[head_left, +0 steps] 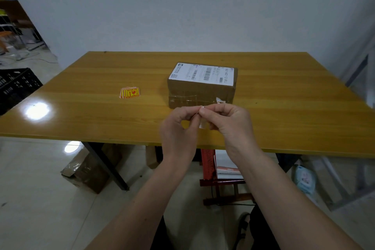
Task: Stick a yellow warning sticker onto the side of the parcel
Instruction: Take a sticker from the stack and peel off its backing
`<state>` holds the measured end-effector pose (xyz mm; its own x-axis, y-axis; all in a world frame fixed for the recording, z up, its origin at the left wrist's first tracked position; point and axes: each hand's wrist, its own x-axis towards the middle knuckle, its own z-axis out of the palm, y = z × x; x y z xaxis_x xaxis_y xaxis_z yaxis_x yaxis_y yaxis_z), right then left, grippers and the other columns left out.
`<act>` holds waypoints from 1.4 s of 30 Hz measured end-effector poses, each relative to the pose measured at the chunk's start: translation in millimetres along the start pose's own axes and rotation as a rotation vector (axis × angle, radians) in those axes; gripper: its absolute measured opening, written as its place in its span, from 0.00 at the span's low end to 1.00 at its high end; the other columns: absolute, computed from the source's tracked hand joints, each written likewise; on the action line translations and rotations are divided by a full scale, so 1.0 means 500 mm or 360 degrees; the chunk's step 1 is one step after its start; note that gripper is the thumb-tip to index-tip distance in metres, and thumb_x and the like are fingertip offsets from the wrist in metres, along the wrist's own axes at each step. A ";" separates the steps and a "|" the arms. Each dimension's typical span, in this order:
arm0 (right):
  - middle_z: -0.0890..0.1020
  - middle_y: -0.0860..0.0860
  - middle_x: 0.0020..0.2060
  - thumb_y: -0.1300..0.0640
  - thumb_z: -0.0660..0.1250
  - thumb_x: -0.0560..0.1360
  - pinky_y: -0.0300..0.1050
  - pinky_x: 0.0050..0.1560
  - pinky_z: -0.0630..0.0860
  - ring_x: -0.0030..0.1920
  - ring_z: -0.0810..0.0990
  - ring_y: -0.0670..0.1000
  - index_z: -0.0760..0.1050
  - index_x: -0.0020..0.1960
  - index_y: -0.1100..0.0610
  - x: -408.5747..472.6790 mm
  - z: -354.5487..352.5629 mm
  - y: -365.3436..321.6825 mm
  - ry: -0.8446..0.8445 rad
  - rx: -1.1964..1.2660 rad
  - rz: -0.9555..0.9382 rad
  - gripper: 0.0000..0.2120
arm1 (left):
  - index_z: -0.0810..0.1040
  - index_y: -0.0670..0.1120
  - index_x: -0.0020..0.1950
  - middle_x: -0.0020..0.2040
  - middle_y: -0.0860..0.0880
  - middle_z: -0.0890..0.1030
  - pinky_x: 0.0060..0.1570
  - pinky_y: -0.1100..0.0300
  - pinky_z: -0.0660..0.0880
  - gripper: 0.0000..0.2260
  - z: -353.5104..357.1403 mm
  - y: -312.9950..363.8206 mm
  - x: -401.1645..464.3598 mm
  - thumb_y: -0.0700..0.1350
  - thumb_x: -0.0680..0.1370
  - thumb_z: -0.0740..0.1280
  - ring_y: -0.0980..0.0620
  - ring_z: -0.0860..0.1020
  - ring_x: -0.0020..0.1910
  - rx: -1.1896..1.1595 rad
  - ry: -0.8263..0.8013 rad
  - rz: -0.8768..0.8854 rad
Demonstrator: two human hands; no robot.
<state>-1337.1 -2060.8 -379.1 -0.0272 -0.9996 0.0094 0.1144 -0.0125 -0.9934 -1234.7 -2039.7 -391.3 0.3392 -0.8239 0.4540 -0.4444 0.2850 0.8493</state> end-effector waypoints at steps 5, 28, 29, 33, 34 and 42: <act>0.80 0.44 0.23 0.62 0.76 0.66 0.39 0.34 0.72 0.25 0.73 0.39 0.83 0.35 0.58 -0.001 -0.002 -0.005 -0.0005 -0.0006 0.0115 0.03 | 0.80 0.55 0.41 0.36 0.62 0.79 0.41 0.73 0.72 0.07 -0.001 -0.005 -0.001 0.42 0.72 0.71 0.63 0.78 0.40 0.0081 -0.0027 0.0012; 0.80 0.54 0.33 0.60 0.72 0.70 0.35 0.35 0.73 0.33 0.75 0.45 0.82 0.38 0.59 -0.002 -0.010 0.004 -0.0133 -0.0269 -0.0050 0.04 | 0.84 0.49 0.41 0.38 0.51 0.84 0.42 0.68 0.72 0.05 -0.018 -0.009 0.017 0.46 0.75 0.68 0.59 0.79 0.40 -0.0361 -0.0252 -0.0557; 0.80 0.54 0.33 0.60 0.72 0.71 0.36 0.35 0.73 0.34 0.75 0.46 0.82 0.38 0.59 -0.001 -0.010 0.004 -0.0128 -0.0261 -0.0036 0.04 | 0.84 0.48 0.42 0.39 0.52 0.84 0.42 0.67 0.71 0.05 -0.017 -0.007 0.016 0.46 0.75 0.68 0.59 0.79 0.41 -0.0398 -0.0252 -0.0595; 0.80 0.56 0.34 0.60 0.72 0.71 0.39 0.35 0.74 0.35 0.76 0.49 0.81 0.39 0.60 0.000 -0.010 0.006 -0.0114 -0.0211 0.0025 0.04 | 0.83 0.48 0.41 0.35 0.55 0.81 0.43 0.65 0.70 0.05 -0.016 -0.003 0.014 0.46 0.74 0.69 0.61 0.77 0.39 -0.0495 -0.0224 -0.0713; 0.81 0.55 0.34 0.60 0.71 0.71 0.39 0.36 0.74 0.35 0.76 0.48 0.82 0.39 0.61 0.000 -0.011 0.007 -0.0109 -0.0210 0.0037 0.04 | 0.83 0.48 0.40 0.35 0.56 0.81 0.43 0.65 0.70 0.05 -0.016 -0.003 0.014 0.46 0.74 0.69 0.61 0.77 0.39 -0.0511 -0.0211 -0.0732; 0.82 0.56 0.37 0.62 0.71 0.70 0.41 0.37 0.74 0.37 0.76 0.49 0.82 0.37 0.58 0.003 -0.016 0.010 -0.0075 -0.0186 0.0060 0.03 | 0.83 0.52 0.37 0.30 0.60 0.82 0.43 0.66 0.72 0.06 -0.013 -0.009 0.015 0.45 0.74 0.70 0.61 0.78 0.40 -0.0580 -0.0130 -0.0786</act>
<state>-1344.4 -2062.4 -385.1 0.0218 -0.9994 -0.0257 -0.0019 0.0257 -0.9997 -1224.7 -2044.0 -389.7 0.3617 -0.9319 -0.0261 0.0659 -0.0024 0.9978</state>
